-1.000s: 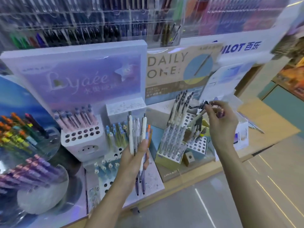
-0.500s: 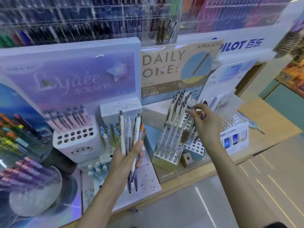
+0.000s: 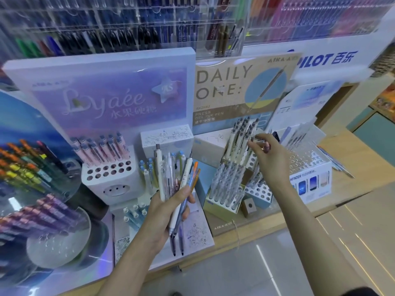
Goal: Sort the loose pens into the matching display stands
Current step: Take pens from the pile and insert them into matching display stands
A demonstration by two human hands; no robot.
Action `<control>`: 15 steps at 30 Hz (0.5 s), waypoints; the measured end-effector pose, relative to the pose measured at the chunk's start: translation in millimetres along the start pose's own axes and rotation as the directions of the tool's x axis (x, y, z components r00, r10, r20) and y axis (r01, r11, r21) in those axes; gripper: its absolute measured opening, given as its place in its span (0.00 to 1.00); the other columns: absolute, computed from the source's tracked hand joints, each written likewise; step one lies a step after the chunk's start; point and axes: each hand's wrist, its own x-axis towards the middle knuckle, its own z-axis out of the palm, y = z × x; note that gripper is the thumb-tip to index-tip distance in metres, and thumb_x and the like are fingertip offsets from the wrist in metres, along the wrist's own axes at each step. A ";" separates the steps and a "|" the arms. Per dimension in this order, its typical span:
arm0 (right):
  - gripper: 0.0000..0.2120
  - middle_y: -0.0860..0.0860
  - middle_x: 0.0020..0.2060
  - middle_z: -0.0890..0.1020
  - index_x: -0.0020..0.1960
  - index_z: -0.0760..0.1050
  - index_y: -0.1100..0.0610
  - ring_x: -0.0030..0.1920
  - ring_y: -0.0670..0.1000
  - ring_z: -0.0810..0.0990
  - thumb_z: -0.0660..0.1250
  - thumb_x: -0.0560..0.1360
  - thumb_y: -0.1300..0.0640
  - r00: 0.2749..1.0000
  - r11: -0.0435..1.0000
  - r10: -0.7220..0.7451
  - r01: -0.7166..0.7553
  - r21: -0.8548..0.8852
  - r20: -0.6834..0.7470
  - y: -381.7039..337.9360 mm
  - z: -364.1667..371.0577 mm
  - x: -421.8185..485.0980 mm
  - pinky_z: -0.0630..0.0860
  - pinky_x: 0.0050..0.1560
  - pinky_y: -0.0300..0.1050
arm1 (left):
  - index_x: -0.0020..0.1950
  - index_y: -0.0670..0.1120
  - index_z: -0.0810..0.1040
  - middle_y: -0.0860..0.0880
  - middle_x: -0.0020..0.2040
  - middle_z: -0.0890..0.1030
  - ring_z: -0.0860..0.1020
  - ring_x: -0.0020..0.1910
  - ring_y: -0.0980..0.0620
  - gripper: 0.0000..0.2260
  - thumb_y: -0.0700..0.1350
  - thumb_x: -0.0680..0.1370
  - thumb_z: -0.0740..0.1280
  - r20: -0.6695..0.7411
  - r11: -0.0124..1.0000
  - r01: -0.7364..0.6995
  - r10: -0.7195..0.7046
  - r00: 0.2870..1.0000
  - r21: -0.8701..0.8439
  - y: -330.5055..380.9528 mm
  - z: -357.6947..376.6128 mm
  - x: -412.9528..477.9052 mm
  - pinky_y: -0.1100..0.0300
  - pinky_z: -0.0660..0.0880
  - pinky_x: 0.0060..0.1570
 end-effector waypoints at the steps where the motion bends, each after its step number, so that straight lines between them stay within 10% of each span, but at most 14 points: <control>1: 0.13 0.57 0.44 0.82 0.58 0.76 0.58 0.43 0.55 0.79 0.68 0.76 0.52 0.999 1.000 0.024 -0.025 0.010 0.037 -1.9 -1.8 1.9 0.76 0.47 0.51 | 0.49 0.38 0.78 0.45 0.33 0.78 0.68 0.23 0.53 0.12 0.45 0.71 0.72 -0.005 1.000 0.006 -0.006 1.000 -0.009 0.7 0.3 -1.4 0.65 0.68 0.24; 15: 0.13 0.59 0.37 0.80 0.45 0.74 0.64 0.36 0.57 0.77 0.71 0.74 0.53 0.997 0.964 -0.043 0.058 -0.261 0.063 3.7 2.4 -4.2 0.73 0.37 0.50 | 0.52 0.38 0.78 0.45 0.34 0.79 0.69 0.24 0.53 0.15 0.45 0.70 0.68 -0.053 1.000 -0.003 0.001 0.999 -0.020 2.0 -4.3 -13.3 0.64 0.69 0.25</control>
